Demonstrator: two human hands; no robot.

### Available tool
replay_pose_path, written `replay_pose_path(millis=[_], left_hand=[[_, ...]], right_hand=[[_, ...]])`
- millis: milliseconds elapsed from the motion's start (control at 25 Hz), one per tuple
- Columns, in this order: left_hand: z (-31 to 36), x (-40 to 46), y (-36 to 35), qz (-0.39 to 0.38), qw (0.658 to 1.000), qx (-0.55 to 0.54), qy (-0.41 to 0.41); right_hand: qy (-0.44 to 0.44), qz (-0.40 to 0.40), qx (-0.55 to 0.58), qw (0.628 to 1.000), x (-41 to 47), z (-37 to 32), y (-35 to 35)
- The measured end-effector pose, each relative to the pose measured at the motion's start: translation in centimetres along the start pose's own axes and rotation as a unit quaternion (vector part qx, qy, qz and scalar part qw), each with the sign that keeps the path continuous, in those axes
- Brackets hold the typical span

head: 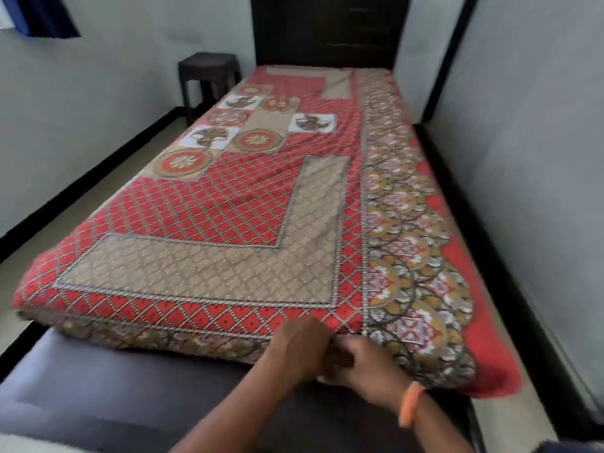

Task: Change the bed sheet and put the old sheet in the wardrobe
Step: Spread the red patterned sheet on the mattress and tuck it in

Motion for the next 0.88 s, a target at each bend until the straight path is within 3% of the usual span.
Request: replay_pose_path(millis=[120,200,240,280,360,440,520,720,880], left_hand=[[7.7,4.8,5.4,0.102,0.992,-0.045,-0.061],[12.9,7.7,6.4,0.151,0.982,-0.054,-0.103],[15.0,9.0,6.3,0.162,0.978,-0.051,-0.122],[16.9,10.2,6.1,0.17,0.975,-0.048,-0.138],[18.5,12.5,6.1,0.186,0.972,-0.061,-0.13],[17.6,13.7,5.7,0.185,0.974,-0.089,-0.094],[17.4,14.8,5.9,0.2,0.974,-0.093,-0.06],[18.8,18.7,8.3,0.245,0.968,-0.055,0.008],[21.2,21.3,8.2,0.254,0.966,-0.037,-0.04]], right_hand=[[-0.046,0.262,0.04,0.963,-5.6,4.6,13.9],[-0.099,0.452,0.037,0.886,-9.7,9.7,20.9],[-0.13,0.504,0.028,0.853,-10.9,12.0,23.0],[-0.166,0.51,0.024,0.844,-11.1,14.7,24.3],[-0.22,0.433,0.106,0.868,-9.6,20.1,24.7],[-0.205,0.335,0.265,0.881,-7.1,22.3,23.2],[-0.173,0.334,0.298,0.877,-5.6,22.2,24.6],[-0.096,0.363,0.076,0.924,-2.5,19.3,28.3],[-0.059,0.413,0.036,0.908,-3.8,20.2,30.7]])
Point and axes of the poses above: each hand's wrist, its own x-axis towards the middle knuckle, its own y-axis out of the back of the hand, z = x × y, the point moved 10 cm from there along x, towards the middle knuckle, and after that the axes turned 3 degrees about -y, right-handed, at the moved point
